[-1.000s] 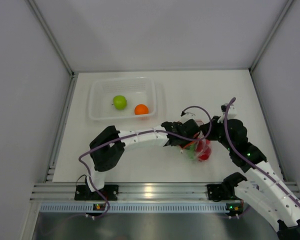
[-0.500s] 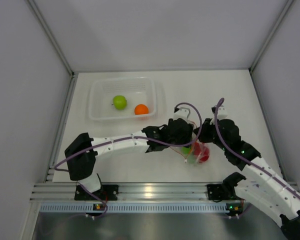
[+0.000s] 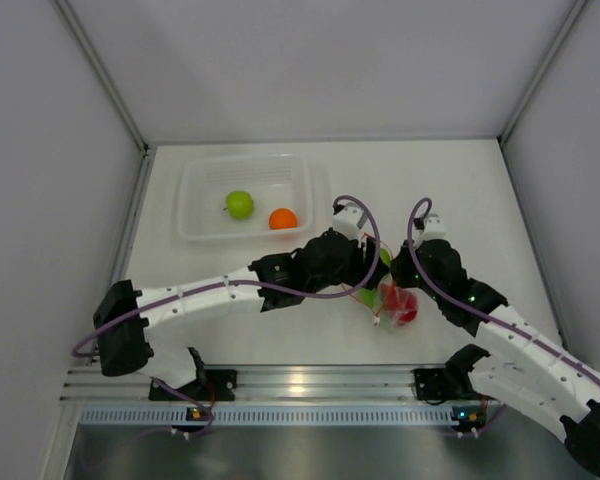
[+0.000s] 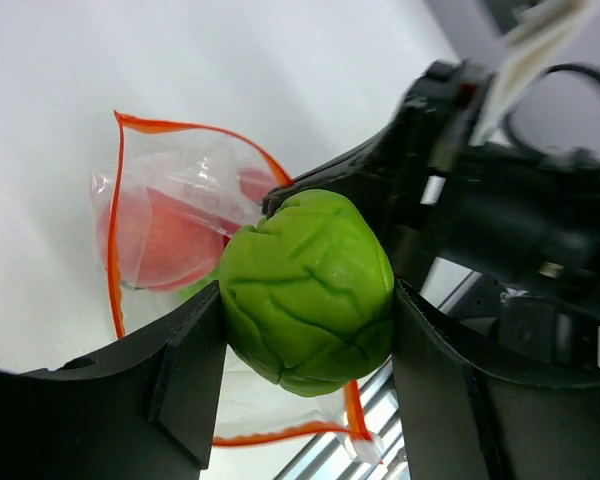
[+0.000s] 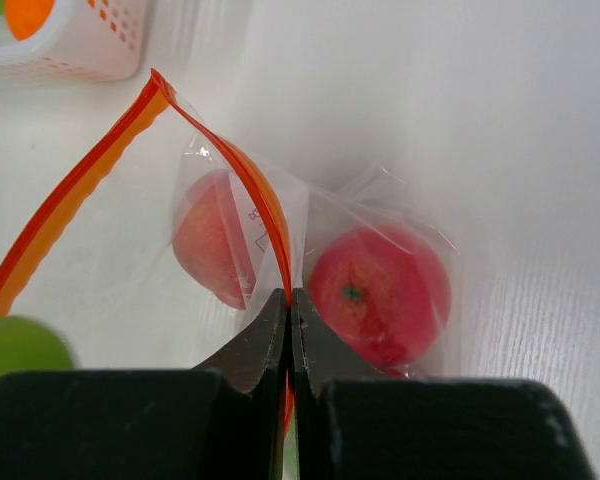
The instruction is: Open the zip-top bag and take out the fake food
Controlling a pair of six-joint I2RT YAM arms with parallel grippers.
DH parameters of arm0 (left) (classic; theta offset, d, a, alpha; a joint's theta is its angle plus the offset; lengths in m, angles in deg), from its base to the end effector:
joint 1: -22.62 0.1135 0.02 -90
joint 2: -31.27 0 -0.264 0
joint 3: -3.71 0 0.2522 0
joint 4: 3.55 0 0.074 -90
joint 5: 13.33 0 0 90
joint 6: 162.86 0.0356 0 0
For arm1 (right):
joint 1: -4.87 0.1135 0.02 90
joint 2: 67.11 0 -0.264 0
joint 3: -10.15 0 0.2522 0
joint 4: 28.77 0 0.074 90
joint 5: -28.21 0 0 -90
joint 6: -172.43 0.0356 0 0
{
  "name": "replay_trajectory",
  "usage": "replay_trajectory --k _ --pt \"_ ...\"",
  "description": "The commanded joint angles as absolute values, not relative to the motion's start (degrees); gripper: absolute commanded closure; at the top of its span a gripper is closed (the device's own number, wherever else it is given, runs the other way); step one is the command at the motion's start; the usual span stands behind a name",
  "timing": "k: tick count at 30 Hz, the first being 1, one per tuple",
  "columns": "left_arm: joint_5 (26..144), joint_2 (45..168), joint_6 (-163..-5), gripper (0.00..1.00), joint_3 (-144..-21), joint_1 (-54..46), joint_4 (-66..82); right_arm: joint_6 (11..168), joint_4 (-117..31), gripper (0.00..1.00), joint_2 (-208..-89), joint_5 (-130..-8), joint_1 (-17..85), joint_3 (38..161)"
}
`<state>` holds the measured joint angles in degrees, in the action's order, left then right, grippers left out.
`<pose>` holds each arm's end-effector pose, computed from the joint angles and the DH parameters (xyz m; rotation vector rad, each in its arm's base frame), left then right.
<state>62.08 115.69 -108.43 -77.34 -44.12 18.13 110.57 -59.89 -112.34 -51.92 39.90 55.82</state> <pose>0.1442 -0.3128 0.3155 0.3994 2.0686 -0.8723 0.1510 0.0984 0.2472 -0.0235 2.1343 0.4791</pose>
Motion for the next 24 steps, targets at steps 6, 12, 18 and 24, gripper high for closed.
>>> replay_trajectory --k 6,12,18,24 --pt "50.5 101.4 -103.7 1.00 -75.4 -43.5 14.8 110.7 -60.5 1.00 -111.8 -44.6 40.7 58.6" --pt "40.8 97.2 -108.4 1.00 -75.6 -34.7 26.3 110.5 -62.0 1.00 -109.3 -43.8 40.6 59.6" --pt "49.5 100.5 -108.5 1.00 -77.8 -13.6 30.7 110.2 -63.3 1.00 -107.5 -44.6 40.6 60.8" --pt "46.7 111.5 -105.9 1.00 -83.8 -2.5 33.1 110.6 -63.4 1.00 -107.5 -45.9 40.6 61.4"
